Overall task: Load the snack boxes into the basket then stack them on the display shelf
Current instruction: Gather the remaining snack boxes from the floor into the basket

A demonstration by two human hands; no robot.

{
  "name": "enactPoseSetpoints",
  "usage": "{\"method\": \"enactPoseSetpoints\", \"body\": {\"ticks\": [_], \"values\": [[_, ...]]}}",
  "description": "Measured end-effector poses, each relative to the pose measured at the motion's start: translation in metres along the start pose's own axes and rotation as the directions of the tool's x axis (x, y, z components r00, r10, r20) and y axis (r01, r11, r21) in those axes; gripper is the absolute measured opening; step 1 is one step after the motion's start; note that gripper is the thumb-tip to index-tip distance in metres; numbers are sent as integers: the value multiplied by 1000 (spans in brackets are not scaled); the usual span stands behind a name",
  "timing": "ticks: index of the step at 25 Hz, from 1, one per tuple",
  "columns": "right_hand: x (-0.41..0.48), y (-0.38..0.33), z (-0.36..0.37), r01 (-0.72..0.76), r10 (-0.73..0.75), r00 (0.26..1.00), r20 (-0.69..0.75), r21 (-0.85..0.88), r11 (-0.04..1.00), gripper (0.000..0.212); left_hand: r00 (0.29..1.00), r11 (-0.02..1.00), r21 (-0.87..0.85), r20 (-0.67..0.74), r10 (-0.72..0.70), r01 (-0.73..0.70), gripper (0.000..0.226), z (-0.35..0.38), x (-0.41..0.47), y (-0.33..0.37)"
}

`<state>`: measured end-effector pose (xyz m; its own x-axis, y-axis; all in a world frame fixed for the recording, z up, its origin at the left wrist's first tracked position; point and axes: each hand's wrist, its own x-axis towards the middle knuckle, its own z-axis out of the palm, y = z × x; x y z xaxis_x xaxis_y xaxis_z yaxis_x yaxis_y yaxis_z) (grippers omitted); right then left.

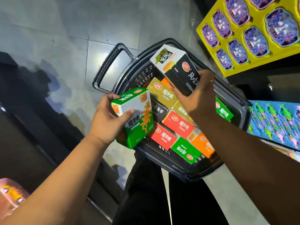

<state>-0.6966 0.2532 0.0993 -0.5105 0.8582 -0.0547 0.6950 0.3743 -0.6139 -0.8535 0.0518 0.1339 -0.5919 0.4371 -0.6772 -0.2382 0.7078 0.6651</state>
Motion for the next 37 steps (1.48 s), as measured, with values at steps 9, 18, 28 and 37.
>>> {"method": "enactPoseSetpoints", "body": {"ticks": [9, 18, 28, 37], "values": [[-10, 12, 8, 51, -17, 987, 157, -212, 976, 69, 999, 998, -58, -25, -40, 38, 44, 0, 6, -11], [48, -12, 23, 44, 221, 875, 432, -524, 850, 69, 999, 994, -101, -16, -33, 31, 44, 3, 8, -14], [45, -14, 60, 411, -183, 880, 439, -508, 757, 68, 999, 997, -65, -29, -32, 30, 45, 0, 9, -16], [38, 14, 96, 363, -83, 871, 484, -520, 774, 63, 1000, 995, -99, 4, -20, 20, 48, -4, 13, -19]]}}
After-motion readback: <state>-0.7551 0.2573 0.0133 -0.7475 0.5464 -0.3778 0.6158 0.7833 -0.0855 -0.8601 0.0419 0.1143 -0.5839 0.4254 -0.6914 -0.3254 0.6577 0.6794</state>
